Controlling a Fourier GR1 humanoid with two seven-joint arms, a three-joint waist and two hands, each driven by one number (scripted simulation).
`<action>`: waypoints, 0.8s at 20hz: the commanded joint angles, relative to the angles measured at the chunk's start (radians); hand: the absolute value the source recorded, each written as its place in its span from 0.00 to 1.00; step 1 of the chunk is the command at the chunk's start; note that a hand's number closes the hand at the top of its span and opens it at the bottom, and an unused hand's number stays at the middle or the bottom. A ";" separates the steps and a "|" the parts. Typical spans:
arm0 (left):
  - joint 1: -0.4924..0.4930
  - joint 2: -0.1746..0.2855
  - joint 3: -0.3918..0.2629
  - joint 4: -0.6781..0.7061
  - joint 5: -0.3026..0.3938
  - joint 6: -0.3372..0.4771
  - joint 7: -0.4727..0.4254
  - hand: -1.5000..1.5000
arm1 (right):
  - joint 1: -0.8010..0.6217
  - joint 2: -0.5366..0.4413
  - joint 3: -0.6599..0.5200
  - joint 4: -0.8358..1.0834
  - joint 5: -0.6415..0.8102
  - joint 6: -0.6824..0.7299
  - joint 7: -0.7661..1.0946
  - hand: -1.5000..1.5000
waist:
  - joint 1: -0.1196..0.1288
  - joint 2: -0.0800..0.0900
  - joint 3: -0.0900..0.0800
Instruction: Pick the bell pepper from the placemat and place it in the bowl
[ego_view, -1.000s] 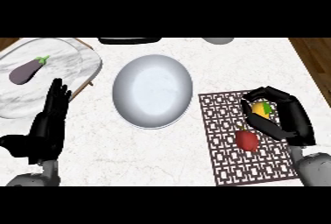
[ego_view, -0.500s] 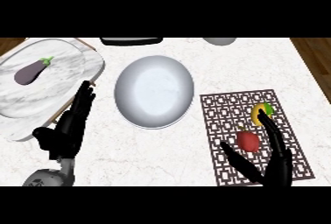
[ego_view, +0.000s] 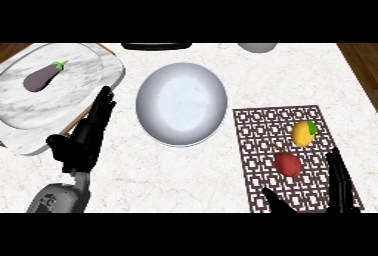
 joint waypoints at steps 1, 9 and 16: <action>0.025 0.003 -0.004 0.030 -0.013 -0.026 -0.049 0.50 | 0.023 0.072 -0.026 -0.112 0.196 0.171 0.247 0.00 | 0.016 0.002 0.001; -0.028 -0.045 -0.020 0.021 -0.040 0.012 0.009 0.50 | -0.111 0.171 -0.025 -0.174 0.355 0.570 0.642 0.00 | 0.025 0.003 0.003; -0.102 -0.066 0.033 0.122 -0.051 -0.020 -0.013 0.50 | -0.097 0.112 -0.102 -0.190 0.218 0.686 0.653 0.00 | 0.014 0.001 0.005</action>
